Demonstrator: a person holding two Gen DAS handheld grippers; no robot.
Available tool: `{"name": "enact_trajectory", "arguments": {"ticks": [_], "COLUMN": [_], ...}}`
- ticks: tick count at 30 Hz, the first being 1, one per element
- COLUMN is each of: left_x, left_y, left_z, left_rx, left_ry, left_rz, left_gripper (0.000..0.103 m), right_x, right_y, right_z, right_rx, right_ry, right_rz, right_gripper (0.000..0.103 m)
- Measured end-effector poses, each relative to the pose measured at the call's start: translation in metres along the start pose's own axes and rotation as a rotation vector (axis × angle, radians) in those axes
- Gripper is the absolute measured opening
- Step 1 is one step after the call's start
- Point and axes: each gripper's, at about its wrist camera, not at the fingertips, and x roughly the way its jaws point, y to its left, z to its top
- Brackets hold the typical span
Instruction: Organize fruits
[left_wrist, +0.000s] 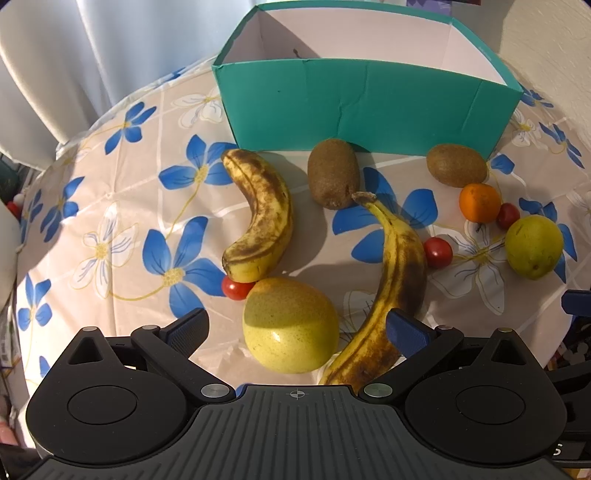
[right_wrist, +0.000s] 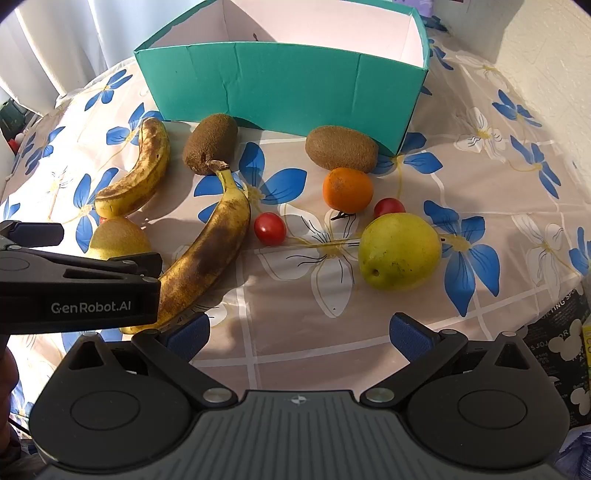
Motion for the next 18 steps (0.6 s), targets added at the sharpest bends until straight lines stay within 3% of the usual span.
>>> {"name": "enact_trajectory", "arguments": {"ticks": [18], "left_x": [0.0009], "left_y": [0.0015], "left_z": [0.0016], "left_rx": [-0.01], "left_ry": [0.008], "left_rz": [-0.001], "left_gripper": [0.103], "right_x": [-0.0015], "right_y": [0.001], "right_z": [0.0009], "right_rx": [-0.009], "right_ry": [0.002], "right_rz": [-0.007], "right_gripper": [0.103]}}
